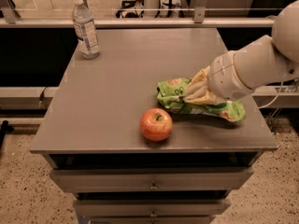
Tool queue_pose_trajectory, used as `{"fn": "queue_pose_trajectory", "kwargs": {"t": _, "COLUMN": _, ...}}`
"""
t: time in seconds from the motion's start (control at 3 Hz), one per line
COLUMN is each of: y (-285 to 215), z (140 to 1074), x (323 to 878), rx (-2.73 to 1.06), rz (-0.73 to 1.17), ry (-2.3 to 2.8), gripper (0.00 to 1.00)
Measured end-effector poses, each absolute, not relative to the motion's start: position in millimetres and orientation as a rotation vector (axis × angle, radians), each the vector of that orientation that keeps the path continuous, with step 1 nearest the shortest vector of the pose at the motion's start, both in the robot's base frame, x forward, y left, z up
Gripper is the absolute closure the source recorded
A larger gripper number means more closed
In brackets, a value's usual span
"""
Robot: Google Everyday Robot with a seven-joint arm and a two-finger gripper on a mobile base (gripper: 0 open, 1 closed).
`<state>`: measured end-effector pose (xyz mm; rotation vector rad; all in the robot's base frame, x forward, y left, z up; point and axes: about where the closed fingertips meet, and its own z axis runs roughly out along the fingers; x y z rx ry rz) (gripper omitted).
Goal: Move green rice chip bag near apple
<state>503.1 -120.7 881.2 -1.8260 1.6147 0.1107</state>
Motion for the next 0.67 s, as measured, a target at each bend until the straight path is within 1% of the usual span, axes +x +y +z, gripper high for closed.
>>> {"fn": "queue_pose_trajectory", "kwargs": {"t": 0.33, "y": -119.4, "z": 880.4, "x": 499.3, "rx": -1.831, "rz": 0.12, "ry": 1.614, "gripper": 0.75}}
{"fn": "queue_pose_trajectory", "kwargs": {"t": 0.67, "y": -119.4, "z": 882.3, "x": 496.9, "rx": -1.837, "rz": 0.123, "ry": 1.608, "gripper": 0.46}}
